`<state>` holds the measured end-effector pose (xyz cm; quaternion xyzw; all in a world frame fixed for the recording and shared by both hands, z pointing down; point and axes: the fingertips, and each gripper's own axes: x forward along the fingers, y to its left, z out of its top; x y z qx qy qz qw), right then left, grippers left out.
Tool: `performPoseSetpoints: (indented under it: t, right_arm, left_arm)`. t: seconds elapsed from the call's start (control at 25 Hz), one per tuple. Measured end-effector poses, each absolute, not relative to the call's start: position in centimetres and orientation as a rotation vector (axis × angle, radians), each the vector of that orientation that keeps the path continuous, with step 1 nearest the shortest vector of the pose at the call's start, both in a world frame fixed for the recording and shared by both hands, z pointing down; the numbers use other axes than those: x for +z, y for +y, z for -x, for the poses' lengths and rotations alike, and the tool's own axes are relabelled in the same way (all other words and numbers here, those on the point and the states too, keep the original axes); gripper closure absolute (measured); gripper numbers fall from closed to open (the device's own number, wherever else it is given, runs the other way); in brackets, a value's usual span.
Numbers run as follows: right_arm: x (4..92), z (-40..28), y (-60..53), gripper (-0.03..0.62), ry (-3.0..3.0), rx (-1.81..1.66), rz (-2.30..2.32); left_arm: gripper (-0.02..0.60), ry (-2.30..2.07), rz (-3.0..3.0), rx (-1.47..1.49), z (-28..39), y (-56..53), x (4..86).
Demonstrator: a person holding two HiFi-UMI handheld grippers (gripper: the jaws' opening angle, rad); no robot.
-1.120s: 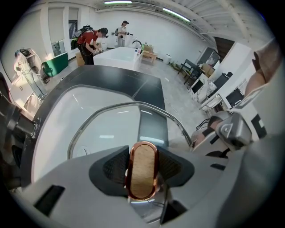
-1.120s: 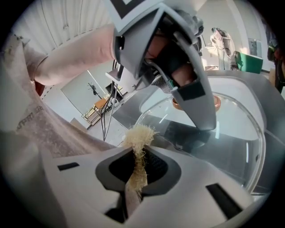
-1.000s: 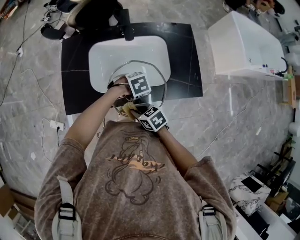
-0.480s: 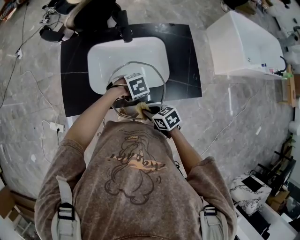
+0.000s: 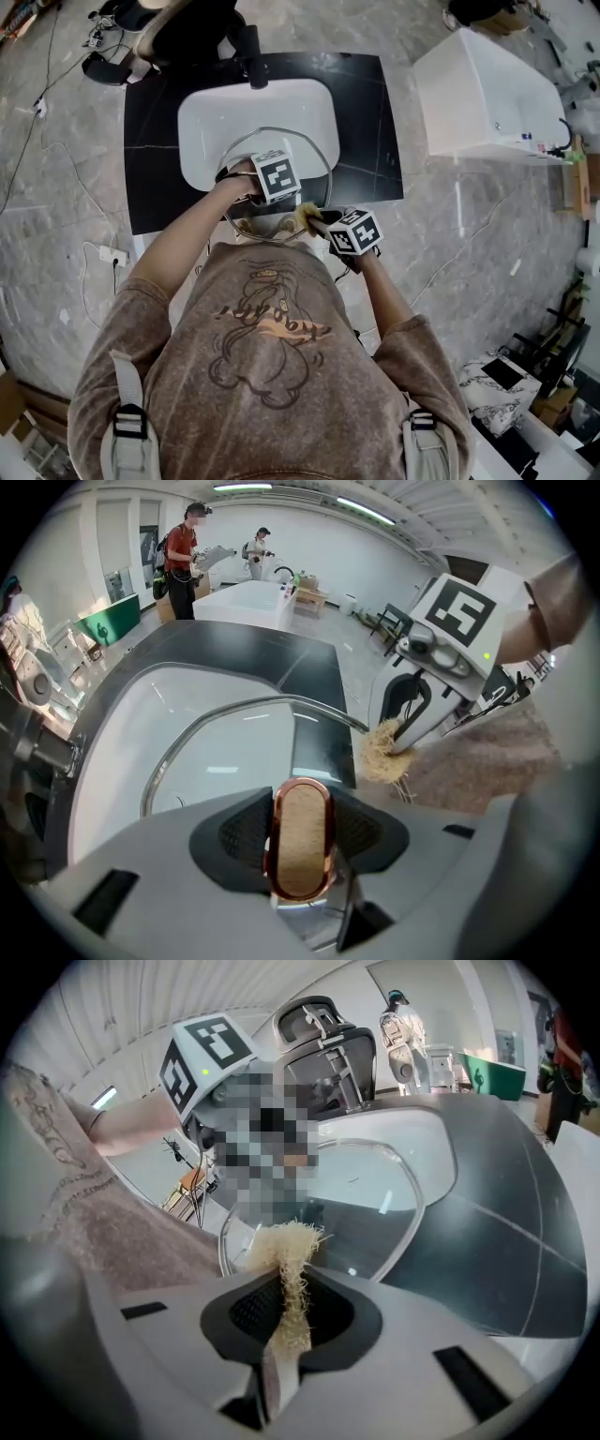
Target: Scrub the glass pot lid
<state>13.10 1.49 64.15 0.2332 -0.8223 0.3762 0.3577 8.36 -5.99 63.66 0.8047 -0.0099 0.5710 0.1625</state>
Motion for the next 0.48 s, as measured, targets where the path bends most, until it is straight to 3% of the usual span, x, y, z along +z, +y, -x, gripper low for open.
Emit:
performPoseSetpoints:
  t: [0.48]
  right_arm:
    - [64.9, -18.4, -4.6, 0.545, -2.069, 0.997, -0.793]
  left_arm:
    - [0.397, -0.038, -2.313, 1.637, -8.2, -6.3, 64.0]
